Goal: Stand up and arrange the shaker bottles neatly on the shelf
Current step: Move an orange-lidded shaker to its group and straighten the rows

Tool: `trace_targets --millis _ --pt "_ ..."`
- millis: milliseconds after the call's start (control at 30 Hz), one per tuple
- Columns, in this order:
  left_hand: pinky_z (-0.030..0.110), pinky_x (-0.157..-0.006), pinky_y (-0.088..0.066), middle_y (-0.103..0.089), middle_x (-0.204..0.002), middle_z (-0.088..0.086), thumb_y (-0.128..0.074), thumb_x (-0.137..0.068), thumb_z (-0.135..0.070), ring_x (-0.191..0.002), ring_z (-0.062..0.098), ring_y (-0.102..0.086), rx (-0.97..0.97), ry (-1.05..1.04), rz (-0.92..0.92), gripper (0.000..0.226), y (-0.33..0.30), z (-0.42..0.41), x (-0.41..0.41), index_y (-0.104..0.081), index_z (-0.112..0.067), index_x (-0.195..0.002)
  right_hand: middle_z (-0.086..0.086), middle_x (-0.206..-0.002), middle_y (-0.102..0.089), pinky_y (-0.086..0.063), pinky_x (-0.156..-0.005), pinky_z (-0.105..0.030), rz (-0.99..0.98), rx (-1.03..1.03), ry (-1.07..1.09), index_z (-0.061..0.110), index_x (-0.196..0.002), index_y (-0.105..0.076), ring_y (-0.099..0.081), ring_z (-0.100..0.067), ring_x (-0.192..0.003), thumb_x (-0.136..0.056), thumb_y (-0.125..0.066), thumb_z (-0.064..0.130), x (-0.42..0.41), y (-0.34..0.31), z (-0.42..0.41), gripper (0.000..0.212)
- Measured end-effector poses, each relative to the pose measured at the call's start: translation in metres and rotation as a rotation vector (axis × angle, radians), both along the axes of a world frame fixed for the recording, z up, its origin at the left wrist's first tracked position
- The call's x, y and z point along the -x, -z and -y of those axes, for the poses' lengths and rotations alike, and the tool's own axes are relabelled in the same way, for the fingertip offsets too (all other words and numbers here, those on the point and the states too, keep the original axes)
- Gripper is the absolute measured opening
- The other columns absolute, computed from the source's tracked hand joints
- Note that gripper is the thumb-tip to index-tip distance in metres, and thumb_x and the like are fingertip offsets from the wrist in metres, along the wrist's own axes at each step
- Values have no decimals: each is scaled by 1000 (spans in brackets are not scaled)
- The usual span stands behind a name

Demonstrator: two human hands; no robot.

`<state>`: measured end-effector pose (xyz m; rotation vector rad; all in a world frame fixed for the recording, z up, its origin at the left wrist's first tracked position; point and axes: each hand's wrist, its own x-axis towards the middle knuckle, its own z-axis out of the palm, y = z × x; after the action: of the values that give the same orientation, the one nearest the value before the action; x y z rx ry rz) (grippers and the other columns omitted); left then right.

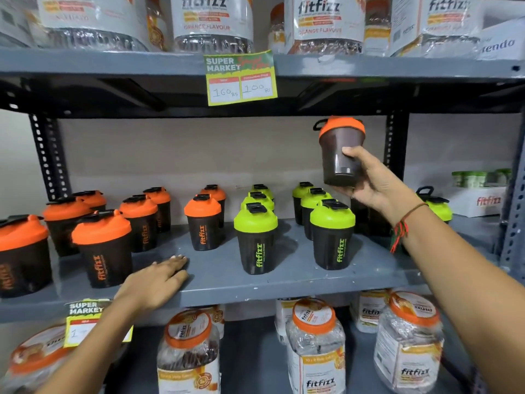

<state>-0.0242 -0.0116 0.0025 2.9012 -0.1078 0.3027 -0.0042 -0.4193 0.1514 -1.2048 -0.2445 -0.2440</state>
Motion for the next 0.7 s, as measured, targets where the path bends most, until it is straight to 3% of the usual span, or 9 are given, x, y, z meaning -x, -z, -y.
trace_targets --millis 67,167,333,400,500,700 --pt "34 -117 -17 -23 -159 -9 -29 -99 -46 -145 18 -26 -4 -12 3 52 0 1 2 -30 -33 -149 -5 -89 -67 -58 -80 -40 44 34 -15 14 -100 -63 -66 -19 -81 -84 -70 25 17 -4 -23 21" --pt "40 -118 -22 -26 -159 -7 -27 -98 -48 -144 21 -30 -24 -16 -1 53 1 1 4 -32 -33 -148 -2 -89 -70 -59 -73 -36 110 110 -29 10 -120 -58 -69 -17 -78 -63 -82 29 39 -2 -67 65" --pt "45 -117 -25 -28 -158 -7 -23 -92 -54 -143 22 -32 -38 -10 -27 60 2 -4 7 -33 -33 -147 0 -100 -69 -57 -62 -22 192 203 26 10 -121 -48 -71 -3 -73 -64 -87 10 61 27 -157 69" --pt "42 -117 -25 -30 -158 -4 -26 -96 -48 -142 21 -34 -48 8 -2 54 2 -4 10 -35 -28 -146 -1 -106 -68 -61 -73 -29 177 234 55 16 -118 -44 -71 -9 -88 -57 -91 17 61 47 -193 78" --pt "37 -115 -25 -34 -156 3 -28 -100 -38 -141 21 -35 -64 36 60 50 6 -4 17 -40 -17 -143 1 -113 -64 -58 -89 -44 148 322 141 27 -115 -39 -66 -18 -104 -39 -89 42 50 80 -239 92" --pt "36 -113 -29 -34 -155 9 -23 -99 -44 -142 23 -33 -71 28 98 57 13 -14 27 -38 -12 -144 -4 -141 -44 -42 -107 -50 98 510 252 23 -141 -26 -45 -28 -131 -58 -87 45 38 124 -284 105"
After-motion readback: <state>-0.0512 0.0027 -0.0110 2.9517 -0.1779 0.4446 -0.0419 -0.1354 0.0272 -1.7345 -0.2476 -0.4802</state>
